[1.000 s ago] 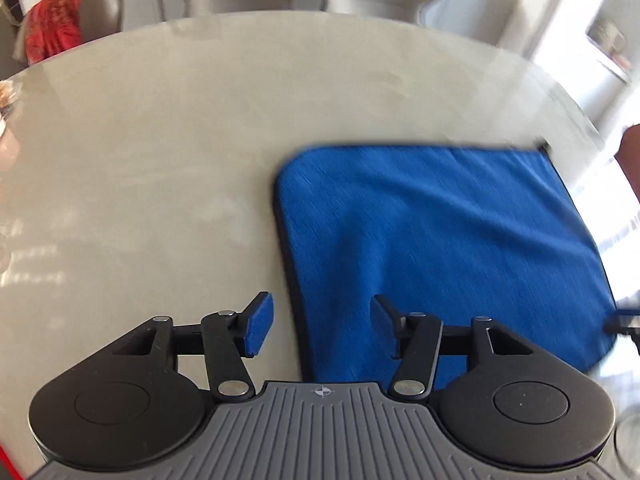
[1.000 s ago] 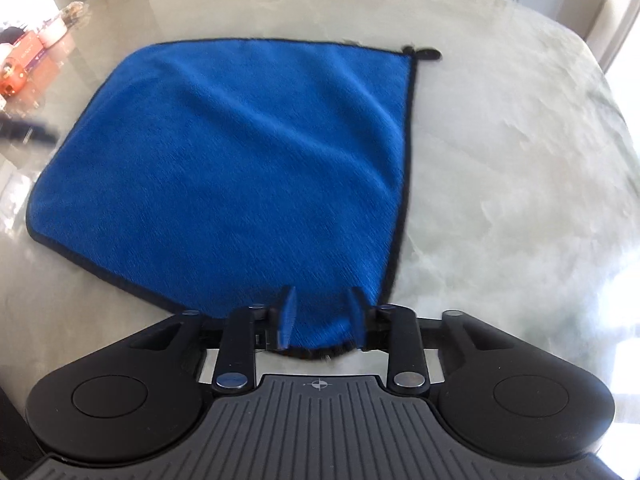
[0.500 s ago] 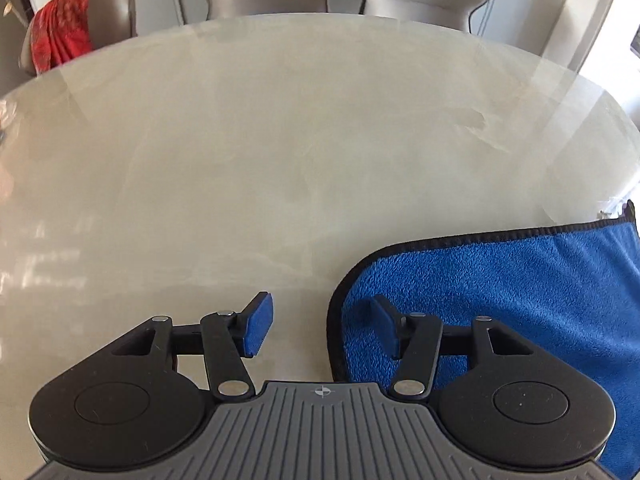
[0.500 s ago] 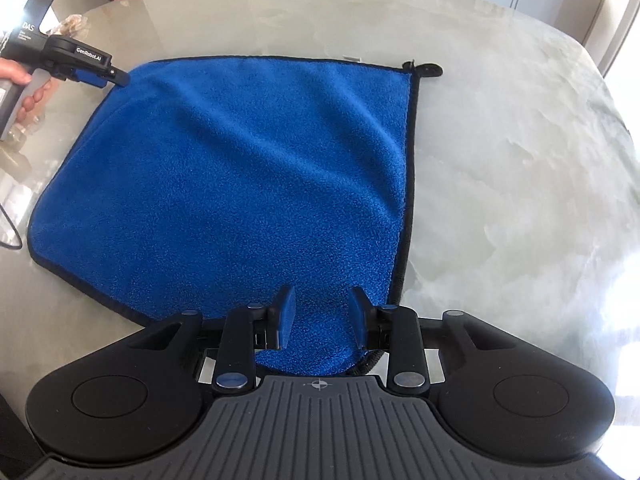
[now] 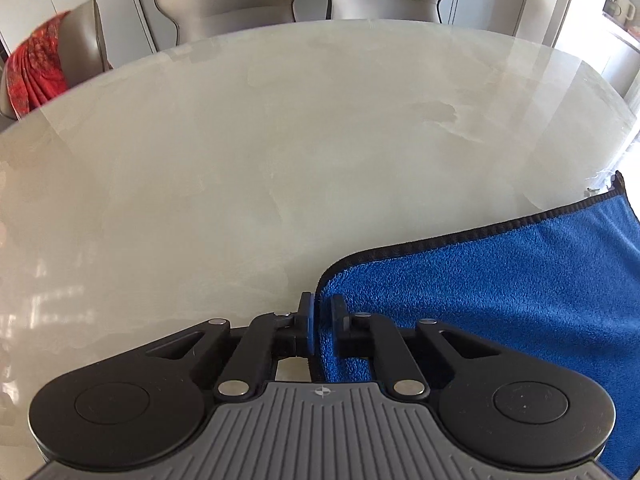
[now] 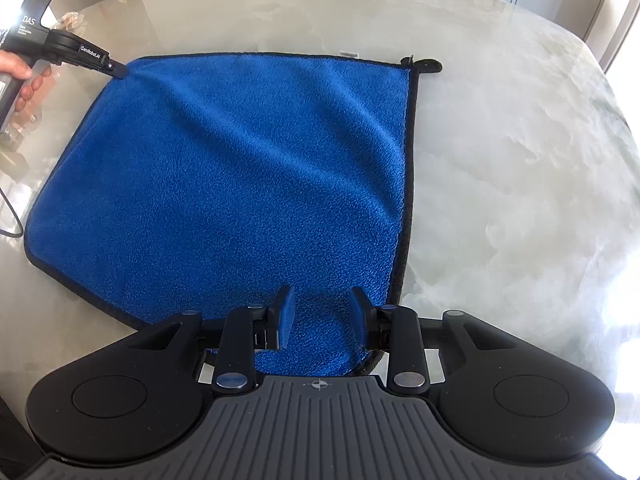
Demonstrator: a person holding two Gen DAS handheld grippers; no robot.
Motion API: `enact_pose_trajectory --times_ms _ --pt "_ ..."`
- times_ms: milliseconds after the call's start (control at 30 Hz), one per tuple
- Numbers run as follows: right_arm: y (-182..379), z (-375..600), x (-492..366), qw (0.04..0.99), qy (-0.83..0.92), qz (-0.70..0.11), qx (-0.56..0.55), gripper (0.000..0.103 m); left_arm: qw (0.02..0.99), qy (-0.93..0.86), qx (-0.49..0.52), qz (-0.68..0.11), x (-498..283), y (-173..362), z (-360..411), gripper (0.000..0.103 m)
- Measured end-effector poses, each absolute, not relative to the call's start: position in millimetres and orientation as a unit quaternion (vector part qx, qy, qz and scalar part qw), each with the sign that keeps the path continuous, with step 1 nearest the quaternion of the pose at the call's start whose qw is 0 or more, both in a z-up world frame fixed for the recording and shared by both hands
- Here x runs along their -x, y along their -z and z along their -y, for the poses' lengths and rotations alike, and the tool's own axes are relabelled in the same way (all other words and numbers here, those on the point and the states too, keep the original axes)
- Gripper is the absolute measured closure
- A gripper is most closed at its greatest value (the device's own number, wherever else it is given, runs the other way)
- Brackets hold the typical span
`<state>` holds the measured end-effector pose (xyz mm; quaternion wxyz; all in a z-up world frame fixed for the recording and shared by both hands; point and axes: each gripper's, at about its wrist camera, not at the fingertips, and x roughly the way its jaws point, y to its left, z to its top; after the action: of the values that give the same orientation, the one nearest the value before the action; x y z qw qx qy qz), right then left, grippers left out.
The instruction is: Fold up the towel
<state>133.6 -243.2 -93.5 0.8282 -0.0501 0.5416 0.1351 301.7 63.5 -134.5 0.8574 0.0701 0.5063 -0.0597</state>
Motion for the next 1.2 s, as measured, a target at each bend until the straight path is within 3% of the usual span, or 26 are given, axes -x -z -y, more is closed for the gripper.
enact_pose_trajectory --times_ms 200,267,433,833,1200 --pt "90 243 -142 0.84 -0.139 -0.521 0.062 0.072 0.865 0.066 -0.084 -0.491 -290 119 -59 0.088" --pt "87 246 -153 0.848 -0.135 -0.508 0.064 0.072 0.868 0.064 -0.085 -0.485 -284 115 -59 0.08" --pt "85 270 -198 0.874 -0.123 -0.47 -0.012 0.072 0.865 0.079 -0.062 -0.492 -278 113 -59 0.076" --pt "107 282 -294 0.888 -0.116 -0.445 -0.026 0.072 0.857 0.081 -0.053 -0.506 -286 133 -49 0.07" --pt "121 270 -311 0.895 -0.105 -0.434 0.005 0.068 0.86 0.08 -0.057 -0.5 -293 137 -49 0.066"
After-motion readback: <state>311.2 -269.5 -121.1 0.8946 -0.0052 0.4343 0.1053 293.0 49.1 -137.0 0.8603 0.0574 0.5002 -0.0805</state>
